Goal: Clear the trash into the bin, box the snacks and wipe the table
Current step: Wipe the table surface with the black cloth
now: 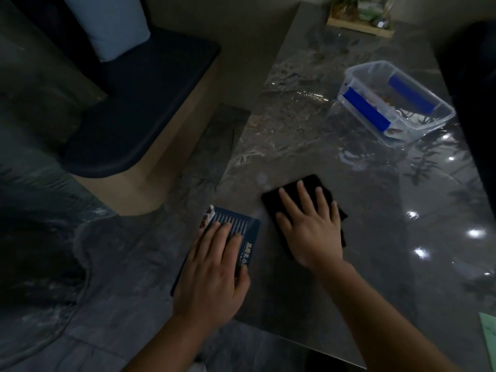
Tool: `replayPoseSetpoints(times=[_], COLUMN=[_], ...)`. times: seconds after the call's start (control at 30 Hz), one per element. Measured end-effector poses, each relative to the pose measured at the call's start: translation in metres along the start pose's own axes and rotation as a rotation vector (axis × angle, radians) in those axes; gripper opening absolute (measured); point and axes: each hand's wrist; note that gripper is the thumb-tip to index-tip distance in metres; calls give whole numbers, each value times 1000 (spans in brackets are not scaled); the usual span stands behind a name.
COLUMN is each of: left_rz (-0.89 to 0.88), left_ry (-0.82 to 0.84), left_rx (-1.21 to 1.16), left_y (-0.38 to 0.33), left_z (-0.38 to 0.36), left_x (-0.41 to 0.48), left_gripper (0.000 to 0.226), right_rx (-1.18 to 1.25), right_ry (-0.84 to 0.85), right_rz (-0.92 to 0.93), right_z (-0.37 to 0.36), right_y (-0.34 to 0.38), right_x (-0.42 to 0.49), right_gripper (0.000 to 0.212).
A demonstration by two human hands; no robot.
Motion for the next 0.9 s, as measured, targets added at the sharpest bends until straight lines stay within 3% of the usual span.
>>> replayPoseSetpoints(times=[0.07,0.23,0.3,0.4,0.43,0.5,0.6,0.73,0.8,0.9], left_rz=[6,5,3,13,15,12,8,1,2,9], left_ry=[7,10,12,33,35,35,12,7,7,32], left_rx=[8,10,16,19,11,-2,-7,5,7,21], left_y=[0,0,-1,-1,0,1,1,1,1,1], left_z=[0,0,-1,0,0,0,-2,-2,-2,-2], left_x=[0,0,1,0,0,-1,-1,0,-1,-2], left_gripper=[56,56,56,57,57,57,56,57,57,58], right_rx=[29,-35,-54,8,9,3,-29,28,37,-15], right_ry=[-14,9,-2,32,15,-36,-5,16,24,-21], right_rz=[-49,254,166,-144,-125,80,270,-85,-138,161], right_z=[-4,4,5,3,-1,-8,-2,4,1,-6], right_y=[16,-8,-30,-10,6,30,9,-19,3,22], right_x=[6,-58,-31,18,17,-14,-38,52,62,12], right_gripper=[57,57,57,58,59,58,56,56,57,56])
Point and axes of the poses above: each hand's wrist, its own x-axis towards the middle knuckle, its own z-axis out of the back of the hand, y = z × x, and after that the axes turned 10 degrees about -y, right-handed
